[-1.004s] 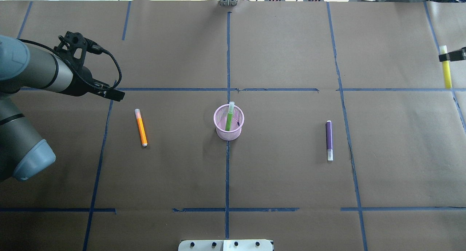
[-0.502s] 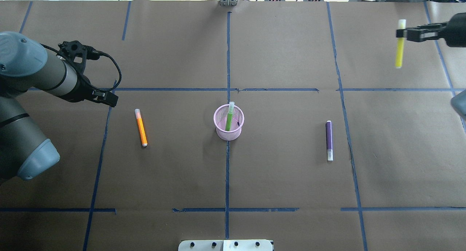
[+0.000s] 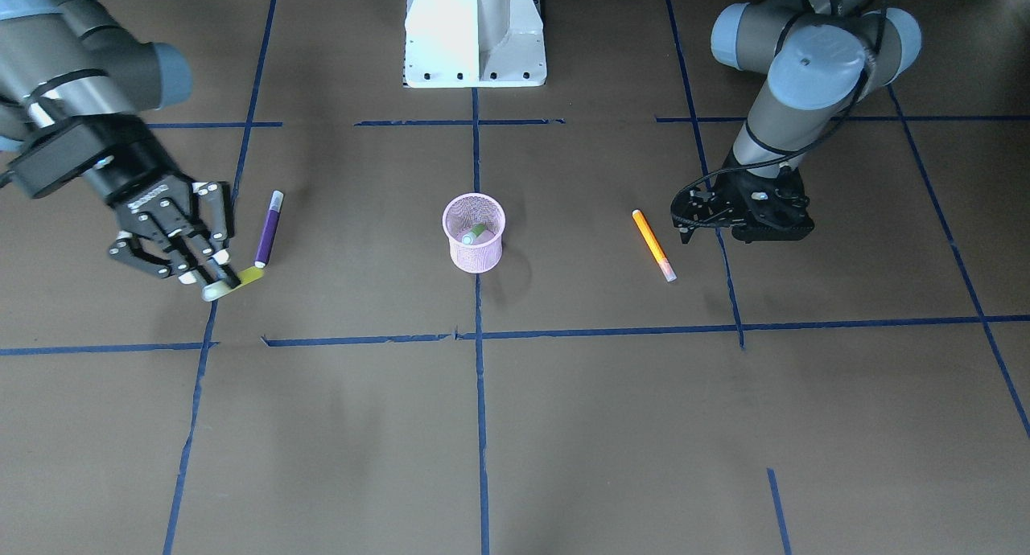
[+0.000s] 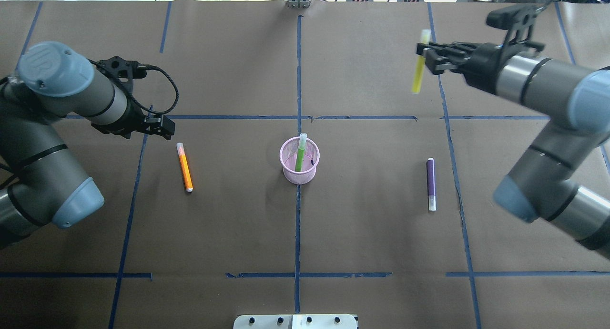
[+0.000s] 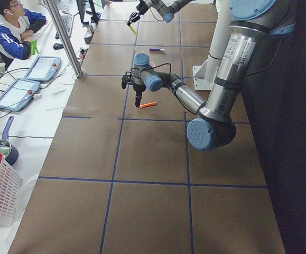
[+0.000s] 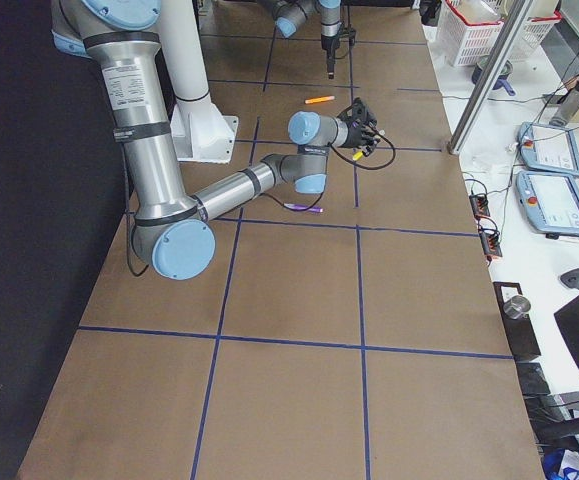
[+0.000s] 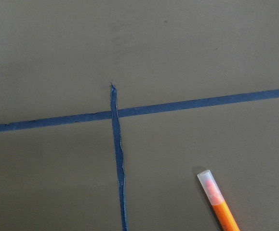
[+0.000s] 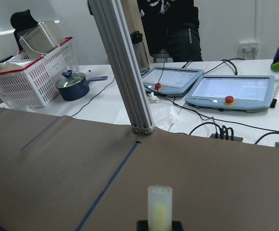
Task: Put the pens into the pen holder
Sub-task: 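Carry the yellow highlighter toward the cup with right gripper while left moves over orange marker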
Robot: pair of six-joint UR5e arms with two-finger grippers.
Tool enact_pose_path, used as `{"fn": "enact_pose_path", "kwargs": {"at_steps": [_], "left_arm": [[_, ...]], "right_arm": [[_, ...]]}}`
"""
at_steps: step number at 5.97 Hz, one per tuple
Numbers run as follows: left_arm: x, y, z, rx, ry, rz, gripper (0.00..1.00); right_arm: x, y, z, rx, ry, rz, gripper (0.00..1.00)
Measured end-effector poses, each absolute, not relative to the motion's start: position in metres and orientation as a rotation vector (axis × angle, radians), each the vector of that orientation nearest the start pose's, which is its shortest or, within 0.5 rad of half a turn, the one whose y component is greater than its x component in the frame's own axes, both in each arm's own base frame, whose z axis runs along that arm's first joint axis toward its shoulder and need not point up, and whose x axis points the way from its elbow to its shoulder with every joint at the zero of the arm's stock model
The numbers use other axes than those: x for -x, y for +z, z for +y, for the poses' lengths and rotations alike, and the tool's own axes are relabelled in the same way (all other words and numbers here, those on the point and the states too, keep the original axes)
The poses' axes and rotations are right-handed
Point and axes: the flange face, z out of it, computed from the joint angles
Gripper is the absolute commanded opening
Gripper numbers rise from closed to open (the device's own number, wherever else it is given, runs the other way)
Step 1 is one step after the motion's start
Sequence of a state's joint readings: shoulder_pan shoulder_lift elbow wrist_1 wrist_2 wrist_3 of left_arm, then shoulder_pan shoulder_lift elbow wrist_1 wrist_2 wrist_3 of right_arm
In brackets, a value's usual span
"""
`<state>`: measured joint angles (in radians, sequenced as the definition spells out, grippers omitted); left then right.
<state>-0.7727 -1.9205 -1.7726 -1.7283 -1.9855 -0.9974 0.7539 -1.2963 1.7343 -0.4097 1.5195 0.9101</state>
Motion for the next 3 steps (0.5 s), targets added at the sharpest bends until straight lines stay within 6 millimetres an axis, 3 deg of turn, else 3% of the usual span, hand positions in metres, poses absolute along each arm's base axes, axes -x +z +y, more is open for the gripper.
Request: {"fn": "enact_pose_path", "kwargs": {"at_steps": [2, 3], "left_arm": [[-0.394, 0.36, -0.498, -0.108, -0.038, 0.79, 1.0], [-0.398, 0.362, -0.499, -0.105, -0.036, 0.787, 1.0]], "right_arm": [[0.419, 0.23, -0.44, -1.131, 0.245, -1.206, 0.0], [0.457, 0.204, -0.412, -1.145, 0.259, -1.182, 0.0]]}}
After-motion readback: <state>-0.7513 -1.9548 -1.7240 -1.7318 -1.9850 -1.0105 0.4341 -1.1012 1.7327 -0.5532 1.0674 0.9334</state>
